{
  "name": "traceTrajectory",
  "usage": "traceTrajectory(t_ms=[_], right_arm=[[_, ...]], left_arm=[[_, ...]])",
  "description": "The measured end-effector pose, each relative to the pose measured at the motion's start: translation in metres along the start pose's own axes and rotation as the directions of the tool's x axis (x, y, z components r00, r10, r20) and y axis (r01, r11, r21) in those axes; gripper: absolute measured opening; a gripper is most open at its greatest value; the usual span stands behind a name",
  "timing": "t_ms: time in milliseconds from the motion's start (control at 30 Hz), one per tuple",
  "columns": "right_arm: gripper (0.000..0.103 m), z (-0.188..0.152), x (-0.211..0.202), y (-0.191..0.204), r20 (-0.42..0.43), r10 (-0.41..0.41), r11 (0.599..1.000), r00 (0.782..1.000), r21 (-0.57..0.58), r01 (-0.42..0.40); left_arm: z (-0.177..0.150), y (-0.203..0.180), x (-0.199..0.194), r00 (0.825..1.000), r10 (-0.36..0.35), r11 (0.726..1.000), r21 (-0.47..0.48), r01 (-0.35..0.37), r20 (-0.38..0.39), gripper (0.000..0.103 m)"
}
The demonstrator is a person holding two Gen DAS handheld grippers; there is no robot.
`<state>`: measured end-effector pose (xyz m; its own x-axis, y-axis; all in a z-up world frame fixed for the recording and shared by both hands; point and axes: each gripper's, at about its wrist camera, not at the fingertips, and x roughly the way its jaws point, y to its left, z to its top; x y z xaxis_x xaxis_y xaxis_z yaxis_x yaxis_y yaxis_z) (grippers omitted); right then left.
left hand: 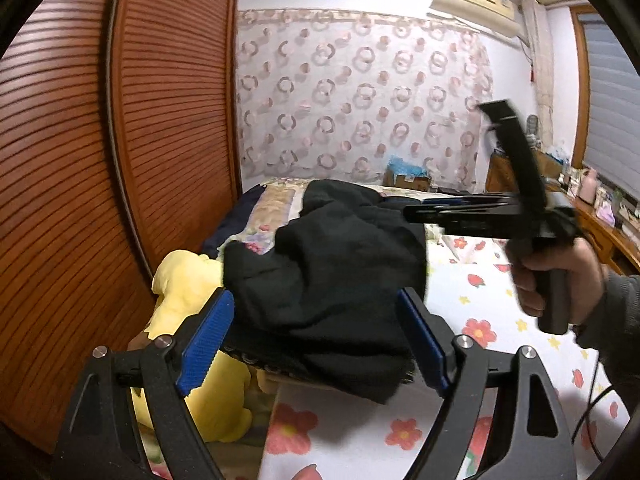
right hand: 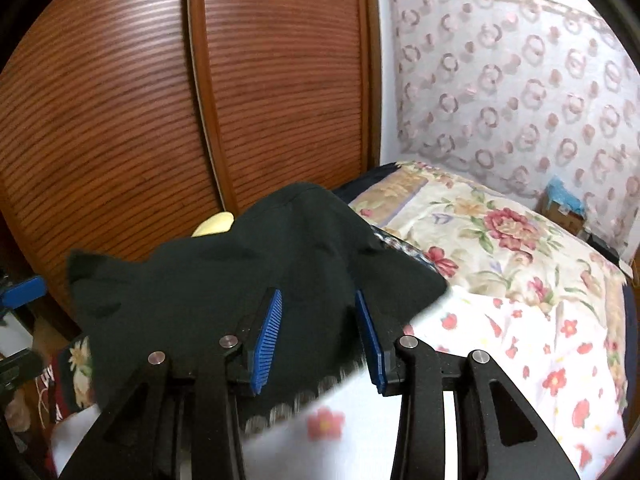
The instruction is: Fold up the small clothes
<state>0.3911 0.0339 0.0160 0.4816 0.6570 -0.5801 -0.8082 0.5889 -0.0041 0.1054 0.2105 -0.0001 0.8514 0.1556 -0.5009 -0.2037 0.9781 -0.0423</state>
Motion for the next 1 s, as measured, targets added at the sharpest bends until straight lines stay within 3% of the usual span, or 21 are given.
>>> traceTrajectory(t_ms=[433, 533, 767, 867, 1000], right_arm=[[0.040, -0.089, -0.144, 0.036, 0.068, -0.124, 0.985, 0.990, 0.131, 0.115], [0.055, -0.111, -0.169, 0.042, 0.072, -0.153, 0.973, 0.986, 0.183, 0.138], [0.072, -0.153, -0.231, 0.066, 0.082, -0.284, 0.932, 0.955, 0.257, 0.256], [0.073, -0.168, -0.263, 0.081, 0.099, -0.339, 0.910, 0.935, 0.287, 0.300], [0.074, -0.175, -0.283, 0.102, 0.110, -0.394, 0.884, 0.912, 0.315, 0.344]], left_arm=[[-0.009, -0.056, -0.028, 0.994, -0.112, 0.991, 0.073, 0.111, 0.009, 0.083], [-0.013, -0.070, -0.032, 0.991, -0.132, 0.988, 0.084, 0.131, 0.007, 0.083], [-0.021, -0.102, -0.043, 0.985, -0.173, 0.980, 0.101, 0.172, 0.001, 0.083], [-0.025, -0.117, -0.050, 0.987, -0.161, 0.981, 0.116, 0.158, 0.011, 0.083], [-0.023, -0.134, -0.059, 0.980, -0.200, 0.972, 0.124, 0.197, 0.017, 0.083]])
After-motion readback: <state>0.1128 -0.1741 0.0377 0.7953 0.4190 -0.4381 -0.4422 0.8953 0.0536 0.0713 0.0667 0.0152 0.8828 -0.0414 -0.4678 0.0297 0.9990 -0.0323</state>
